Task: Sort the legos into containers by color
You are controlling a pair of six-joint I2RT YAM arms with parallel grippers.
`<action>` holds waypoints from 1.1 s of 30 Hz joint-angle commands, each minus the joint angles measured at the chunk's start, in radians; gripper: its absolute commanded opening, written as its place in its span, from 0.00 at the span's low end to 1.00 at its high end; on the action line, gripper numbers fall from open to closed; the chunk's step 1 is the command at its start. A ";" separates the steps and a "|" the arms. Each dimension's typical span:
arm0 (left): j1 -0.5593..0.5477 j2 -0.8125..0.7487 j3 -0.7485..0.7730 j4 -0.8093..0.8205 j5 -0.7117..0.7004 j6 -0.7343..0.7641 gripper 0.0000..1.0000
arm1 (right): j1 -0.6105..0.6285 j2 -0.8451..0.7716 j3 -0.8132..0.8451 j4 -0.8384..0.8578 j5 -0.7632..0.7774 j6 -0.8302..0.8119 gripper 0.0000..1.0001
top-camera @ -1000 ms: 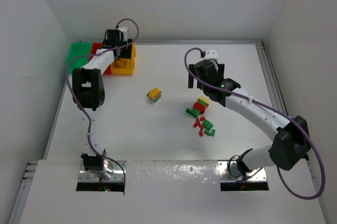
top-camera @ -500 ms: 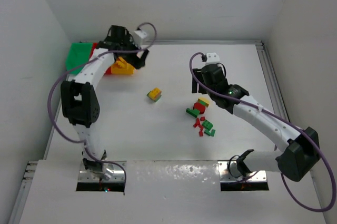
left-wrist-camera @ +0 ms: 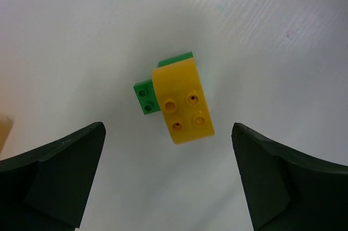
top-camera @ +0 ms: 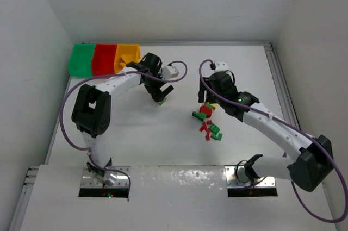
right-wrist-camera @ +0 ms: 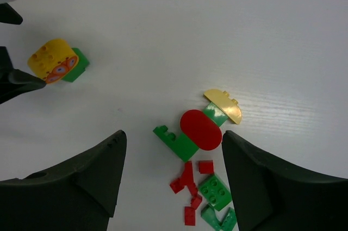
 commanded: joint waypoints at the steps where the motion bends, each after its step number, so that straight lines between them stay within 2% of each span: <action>1: -0.030 0.013 -0.025 0.112 -0.137 -0.032 1.00 | 0.000 -0.042 -0.016 0.006 -0.020 0.038 0.70; 3: -0.032 0.045 -0.002 0.115 -0.153 -0.050 1.00 | 0.000 -0.048 -0.022 0.001 -0.020 0.038 0.70; 5: -0.032 0.062 0.017 0.094 -0.093 -0.055 0.99 | 0.000 -0.049 -0.021 -0.009 -0.014 0.038 0.70; 7: -0.041 0.064 0.023 0.091 -0.054 -0.061 0.95 | 0.000 -0.052 -0.021 -0.014 -0.006 0.037 0.70; 13: -0.061 0.088 0.035 0.040 -0.052 -0.058 0.79 | 0.000 -0.066 -0.028 -0.009 0.012 0.037 0.70; 14: -0.061 0.094 0.035 0.034 -0.050 -0.060 0.75 | 0.000 -0.066 -0.030 -0.009 0.014 0.035 0.70; 15: -0.061 0.097 0.035 0.033 -0.049 -0.061 0.63 | 0.000 -0.066 -0.030 -0.008 0.017 0.035 0.70; 18: -0.061 0.088 0.044 0.039 -0.033 -0.076 0.41 | 0.000 -0.065 -0.033 0.000 0.014 0.032 0.70; 20: -0.061 0.084 0.075 0.034 -0.007 -0.087 0.32 | 0.000 -0.060 -0.033 0.000 0.003 0.029 0.70; 21: -0.061 0.084 0.086 0.023 0.003 -0.092 0.24 | 0.000 -0.057 -0.033 0.003 -0.006 0.025 0.70; 23: -0.061 0.084 0.119 0.014 0.014 -0.092 0.16 | 0.000 -0.052 -0.039 0.018 -0.032 0.008 0.71; 25: -0.060 0.085 0.135 0.002 0.033 -0.086 0.03 | 0.000 -0.048 -0.053 0.038 -0.093 -0.034 0.74; 26: -0.060 0.085 0.155 -0.007 0.043 -0.081 0.00 | 0.000 -0.046 -0.063 0.073 -0.125 -0.052 0.80; 29: -0.057 0.070 0.222 -0.067 0.130 -0.064 0.00 | -0.002 -0.040 -0.112 0.179 -0.308 -0.147 0.89; 30: -0.052 0.061 0.236 -0.087 0.163 -0.067 0.00 | -0.002 -0.032 -0.113 0.196 -0.342 -0.153 0.90; 31: -0.041 0.032 0.251 -0.076 0.280 -0.084 0.00 | -0.002 -0.019 -0.102 0.224 -0.350 -0.132 0.91; 32: -0.041 0.012 0.250 -0.076 0.281 -0.096 0.00 | -0.003 -0.014 -0.096 0.241 -0.371 -0.117 0.91; 33: -0.029 -0.007 0.247 -0.044 0.359 -0.112 0.00 | -0.008 -0.009 -0.091 0.264 -0.377 -0.101 0.91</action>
